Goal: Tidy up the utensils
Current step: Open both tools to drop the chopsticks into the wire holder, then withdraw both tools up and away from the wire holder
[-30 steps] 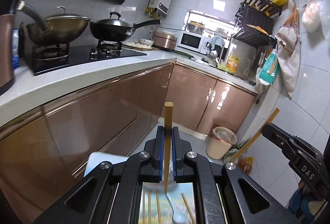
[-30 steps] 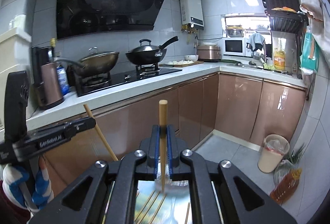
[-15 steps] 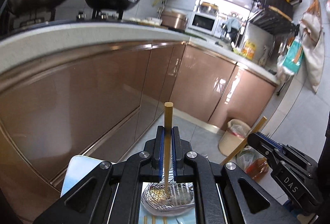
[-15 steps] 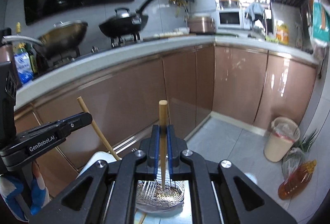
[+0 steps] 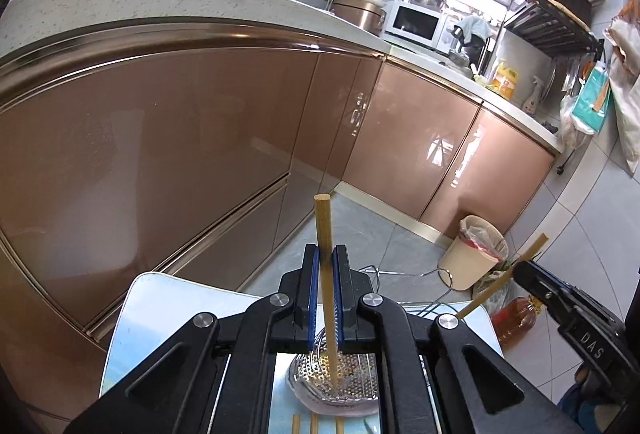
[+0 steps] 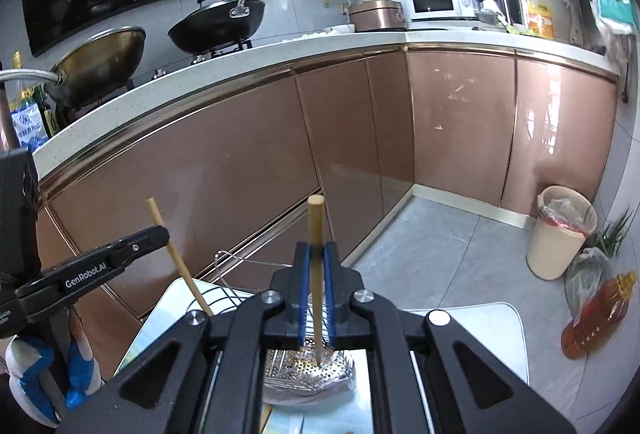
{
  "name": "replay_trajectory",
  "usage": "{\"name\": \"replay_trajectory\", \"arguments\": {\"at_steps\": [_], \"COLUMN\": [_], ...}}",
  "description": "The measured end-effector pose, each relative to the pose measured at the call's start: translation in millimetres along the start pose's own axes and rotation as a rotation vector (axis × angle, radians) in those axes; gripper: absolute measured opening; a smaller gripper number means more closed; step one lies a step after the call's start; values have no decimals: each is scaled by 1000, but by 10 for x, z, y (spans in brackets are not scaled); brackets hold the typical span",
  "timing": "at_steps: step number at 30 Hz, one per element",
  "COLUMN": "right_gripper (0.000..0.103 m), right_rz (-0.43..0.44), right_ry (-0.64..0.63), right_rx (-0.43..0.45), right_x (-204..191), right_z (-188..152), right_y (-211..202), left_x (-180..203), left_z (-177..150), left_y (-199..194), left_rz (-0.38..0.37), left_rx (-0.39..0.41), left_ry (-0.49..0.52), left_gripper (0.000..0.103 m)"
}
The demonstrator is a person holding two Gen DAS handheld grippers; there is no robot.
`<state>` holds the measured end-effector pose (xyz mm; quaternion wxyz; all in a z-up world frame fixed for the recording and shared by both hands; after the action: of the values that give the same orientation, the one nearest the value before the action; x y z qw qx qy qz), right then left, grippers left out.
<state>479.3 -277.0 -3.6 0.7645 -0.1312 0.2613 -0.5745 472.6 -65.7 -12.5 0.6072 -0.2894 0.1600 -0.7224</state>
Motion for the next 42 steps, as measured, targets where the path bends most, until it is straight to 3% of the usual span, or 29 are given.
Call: {"name": "replay_trajectory", "arguments": {"at_steps": [6, 13, 17, 24, 32, 42], "right_gripper": [8, 10, 17, 22, 30, 40], "right_rz": [-10, -18, -25, -39, -58, -84], "right_ry": [23, 29, 26, 5, -18, -57], "right_rx": [4, 10, 27, 71, 125, 146], "right_x": [75, 63, 3, -187, -474, -791], "right_z": [-14, -10, 18, 93, 10, -427], "right_y": [-122, -336, -552, -1072, -1788, -2559], "left_x": [-49, -91, -125, -197, -238, -191], "left_z": [-41, -56, -33, -8, -107, -603], "left_y": [-71, -295, -526, -1147, -1946, -2743], "left_rz": [16, 30, 34, 50, 95, 139], "left_rx": [-3, 14, 34, 99, 199, 300], "left_ry": [-4, -5, -9, 2, 33, 83], "left_gripper": [8, 30, 34, 46, 69, 87]}}
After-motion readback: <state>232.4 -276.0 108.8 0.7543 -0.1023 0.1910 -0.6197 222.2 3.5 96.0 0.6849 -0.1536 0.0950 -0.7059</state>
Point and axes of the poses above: each gripper's, at about its wrist camera, not at the fingertips, and y roughly the way its jaws point, x to its right, z to its top, the point moved 1 cm from there along y, roughly the way its jaws point, and after that the axes turned 4 degrees about z, right-handed, at the moved point
